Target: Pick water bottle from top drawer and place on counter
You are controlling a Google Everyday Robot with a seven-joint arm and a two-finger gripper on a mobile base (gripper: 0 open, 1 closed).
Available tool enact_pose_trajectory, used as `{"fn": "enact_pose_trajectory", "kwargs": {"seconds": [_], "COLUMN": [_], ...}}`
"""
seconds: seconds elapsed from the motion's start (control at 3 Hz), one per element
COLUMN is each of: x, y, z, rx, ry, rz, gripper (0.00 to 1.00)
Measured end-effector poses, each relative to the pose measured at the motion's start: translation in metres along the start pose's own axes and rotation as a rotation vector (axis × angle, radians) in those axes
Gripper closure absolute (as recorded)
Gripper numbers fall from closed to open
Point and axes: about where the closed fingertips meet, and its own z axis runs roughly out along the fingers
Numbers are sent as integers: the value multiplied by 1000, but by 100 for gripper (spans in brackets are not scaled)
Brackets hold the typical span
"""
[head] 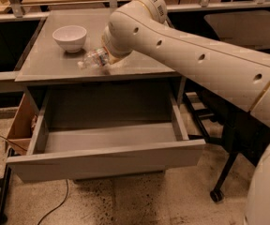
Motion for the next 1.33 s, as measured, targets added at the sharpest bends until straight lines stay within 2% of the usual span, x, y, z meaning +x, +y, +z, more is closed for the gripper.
{"fn": "enact_pose_trajectory", "kwargs": {"seconds": [1.0,1.33], "x": [-6,-9], "y": [-6,-2], "z": [-1,-4], "rx": [26,30], "ry": [9,5], "rz": [-49,-57], "gripper": [14,0]}}
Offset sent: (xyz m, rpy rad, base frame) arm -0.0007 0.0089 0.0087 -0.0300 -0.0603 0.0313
